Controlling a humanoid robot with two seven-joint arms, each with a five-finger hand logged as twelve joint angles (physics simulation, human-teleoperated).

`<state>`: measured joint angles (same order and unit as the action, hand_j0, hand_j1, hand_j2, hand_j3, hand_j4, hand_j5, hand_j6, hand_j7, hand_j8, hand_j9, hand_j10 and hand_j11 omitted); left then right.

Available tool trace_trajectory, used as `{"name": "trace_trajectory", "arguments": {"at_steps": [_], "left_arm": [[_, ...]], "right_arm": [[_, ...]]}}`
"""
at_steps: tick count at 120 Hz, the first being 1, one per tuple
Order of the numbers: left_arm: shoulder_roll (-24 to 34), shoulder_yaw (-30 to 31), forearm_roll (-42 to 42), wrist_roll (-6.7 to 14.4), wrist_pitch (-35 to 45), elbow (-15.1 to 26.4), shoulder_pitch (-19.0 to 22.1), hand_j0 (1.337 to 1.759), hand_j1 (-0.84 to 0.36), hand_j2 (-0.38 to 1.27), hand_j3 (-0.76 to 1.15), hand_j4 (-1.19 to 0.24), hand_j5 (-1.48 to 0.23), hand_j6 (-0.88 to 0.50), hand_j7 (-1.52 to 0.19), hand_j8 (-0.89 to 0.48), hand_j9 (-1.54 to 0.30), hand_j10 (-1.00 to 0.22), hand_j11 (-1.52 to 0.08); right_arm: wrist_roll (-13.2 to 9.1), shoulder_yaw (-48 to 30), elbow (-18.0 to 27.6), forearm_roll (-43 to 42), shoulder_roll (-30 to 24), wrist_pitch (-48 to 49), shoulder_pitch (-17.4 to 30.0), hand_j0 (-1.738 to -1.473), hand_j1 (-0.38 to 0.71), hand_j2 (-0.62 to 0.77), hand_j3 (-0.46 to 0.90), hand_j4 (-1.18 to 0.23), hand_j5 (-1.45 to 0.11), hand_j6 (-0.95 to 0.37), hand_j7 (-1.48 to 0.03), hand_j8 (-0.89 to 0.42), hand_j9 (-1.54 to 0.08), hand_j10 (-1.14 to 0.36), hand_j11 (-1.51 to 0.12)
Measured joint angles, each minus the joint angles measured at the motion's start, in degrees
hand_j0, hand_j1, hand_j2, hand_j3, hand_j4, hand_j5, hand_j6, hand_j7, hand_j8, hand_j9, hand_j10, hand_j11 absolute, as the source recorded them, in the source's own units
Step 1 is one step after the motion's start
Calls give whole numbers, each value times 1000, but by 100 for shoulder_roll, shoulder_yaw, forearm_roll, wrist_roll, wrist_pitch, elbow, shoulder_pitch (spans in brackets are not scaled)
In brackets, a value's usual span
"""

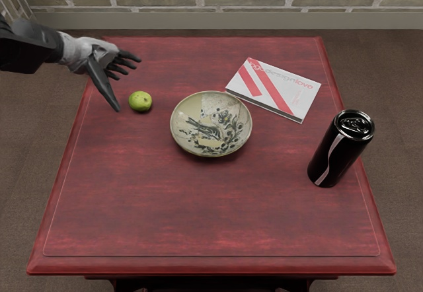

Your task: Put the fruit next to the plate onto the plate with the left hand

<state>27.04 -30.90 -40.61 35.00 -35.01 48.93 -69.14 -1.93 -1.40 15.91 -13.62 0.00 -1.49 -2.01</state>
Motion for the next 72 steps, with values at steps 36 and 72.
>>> {"name": "trace_trajectory", "arguments": {"at_steps": [36, 72], "left_arm": [[-916, 1317, -2137, 0, 1829, 392, -56, 1658, 276, 13, 0, -64, -80, -64, -80, -64, -80, -63, -80], [-1271, 2181, -2520, -3, 3253, 367, -18, 1658, 272, 14, 0, -68, -85, -69, -85, -68, -84, -67, -84]], "right_arm": [[0, 0, 0, 0, 0, 0, -1, -1658, -349, 0, 0, 0, 0, 0, 0, 0, 0, 0, 0], [0, 0, 0, 0, 0, 4, -1, -1658, -349, 0, 0, 0, 0, 0, 0, 0, 0, 0, 0]]}}
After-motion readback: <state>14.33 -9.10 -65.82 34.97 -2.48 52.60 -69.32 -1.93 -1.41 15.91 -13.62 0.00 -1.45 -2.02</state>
